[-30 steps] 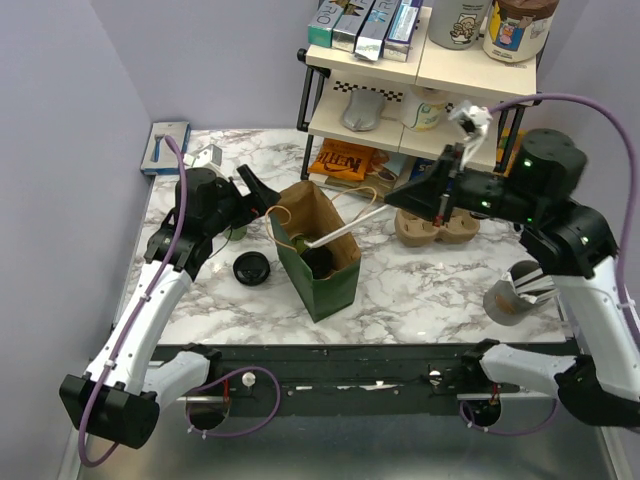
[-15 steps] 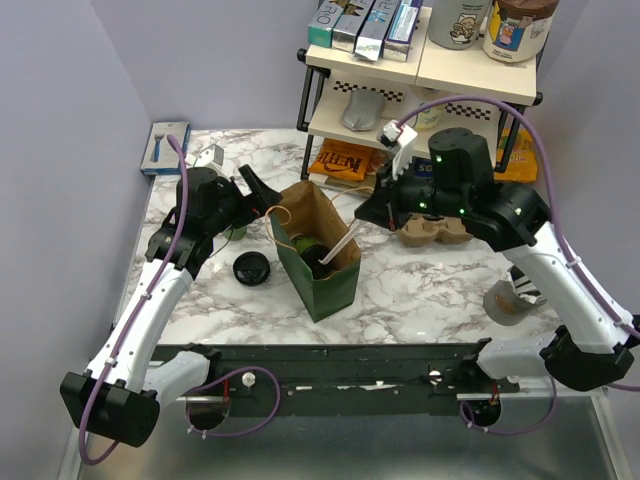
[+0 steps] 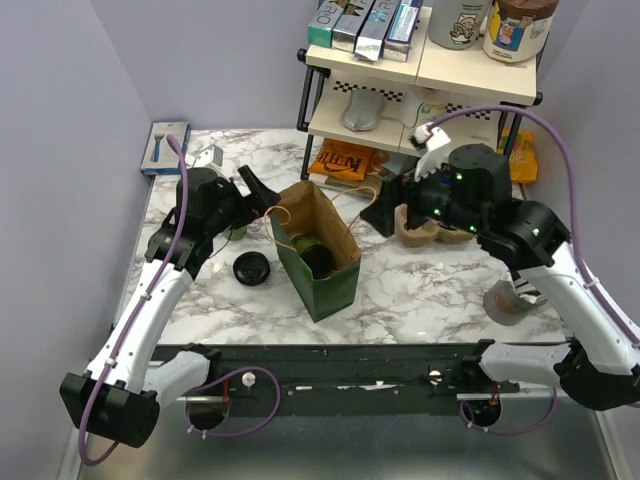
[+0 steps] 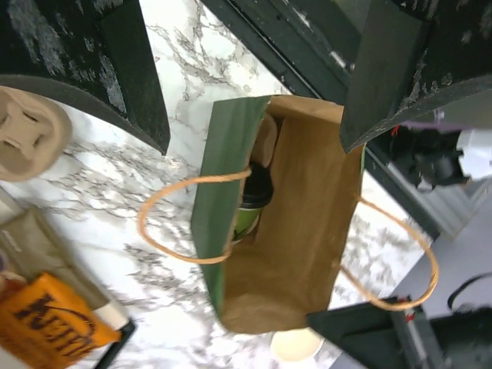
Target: Pack the takeout coffee
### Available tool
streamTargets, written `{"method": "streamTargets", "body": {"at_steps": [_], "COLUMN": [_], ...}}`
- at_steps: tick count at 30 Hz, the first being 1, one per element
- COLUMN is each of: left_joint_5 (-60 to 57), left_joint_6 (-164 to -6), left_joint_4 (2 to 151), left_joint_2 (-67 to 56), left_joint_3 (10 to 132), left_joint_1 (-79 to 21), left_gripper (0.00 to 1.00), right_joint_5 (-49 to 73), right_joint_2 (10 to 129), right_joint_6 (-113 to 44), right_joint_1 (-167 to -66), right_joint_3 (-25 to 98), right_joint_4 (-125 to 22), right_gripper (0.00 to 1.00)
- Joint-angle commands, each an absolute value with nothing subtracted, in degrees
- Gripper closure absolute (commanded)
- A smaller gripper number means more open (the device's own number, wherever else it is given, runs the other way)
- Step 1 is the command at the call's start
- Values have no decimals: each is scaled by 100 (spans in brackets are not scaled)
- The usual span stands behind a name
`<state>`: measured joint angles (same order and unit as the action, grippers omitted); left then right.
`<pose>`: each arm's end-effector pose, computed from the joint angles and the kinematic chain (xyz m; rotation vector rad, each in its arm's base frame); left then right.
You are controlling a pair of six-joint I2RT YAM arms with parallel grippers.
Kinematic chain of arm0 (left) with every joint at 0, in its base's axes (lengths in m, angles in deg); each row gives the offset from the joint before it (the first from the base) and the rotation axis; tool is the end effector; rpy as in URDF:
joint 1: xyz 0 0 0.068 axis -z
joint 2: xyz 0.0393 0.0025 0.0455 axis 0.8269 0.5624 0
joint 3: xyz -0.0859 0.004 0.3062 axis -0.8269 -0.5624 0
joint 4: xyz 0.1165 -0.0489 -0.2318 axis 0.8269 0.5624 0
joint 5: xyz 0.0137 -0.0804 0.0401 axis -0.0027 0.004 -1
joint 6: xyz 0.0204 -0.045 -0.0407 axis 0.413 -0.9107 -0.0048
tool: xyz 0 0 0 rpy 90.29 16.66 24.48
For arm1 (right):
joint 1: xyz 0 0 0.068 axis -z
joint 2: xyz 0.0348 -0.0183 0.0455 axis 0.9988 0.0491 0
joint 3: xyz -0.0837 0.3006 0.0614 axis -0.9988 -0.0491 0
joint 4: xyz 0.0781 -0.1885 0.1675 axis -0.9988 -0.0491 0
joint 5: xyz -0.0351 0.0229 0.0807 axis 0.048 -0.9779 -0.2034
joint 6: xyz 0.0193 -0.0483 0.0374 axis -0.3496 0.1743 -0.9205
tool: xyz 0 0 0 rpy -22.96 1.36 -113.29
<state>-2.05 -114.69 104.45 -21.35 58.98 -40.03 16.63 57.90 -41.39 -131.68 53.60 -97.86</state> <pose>0.2089 -0.0658 0.3945 -0.3703 2.0445 -0.7629 0.1603 0.1612 0.5065 -0.5869 1.9724 0.7006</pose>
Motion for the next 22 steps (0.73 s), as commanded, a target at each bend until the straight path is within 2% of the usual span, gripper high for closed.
{"method": "streamTargets", "body": {"at_steps": [1,5,8,11,18,22], "left_joint_5": [-551,-902,-1095,-1334,-1834,-2081], "left_joint_6": [-11294,-11206,-11197,-11232,-11277,-11320], "left_joint_4": [10628,10752,10883,11015,11261,11455], "left_joint_2": [-2234,-2322,-2410,-2507,-2849,-2963], "left_joint_3": [6146,6181,6269,6261,6094,6076], "left_joint_1": [-4022,-4049,-4198,-4365,-4462,-4488], "left_gripper": [1,1,1,1,1,1], "right_joint_5": [2318,2763,3371,3179,3881,4092], "right_joint_2": [5260,4531,3908,3459,2860,2614], "right_joint_6": [-4678,-4917,-4995,-5197,-5339,-5207], "right_joint_1": [-12386,-11497,-11461,-11461,-11461,-11461], "right_joint_3": [4982,3929,2944,2076,1071,1009], "right_joint_4": [-9395,-8720,-8139,-7840,-7795,-7830], "right_gripper": [0,0,0,0,0,0]}}
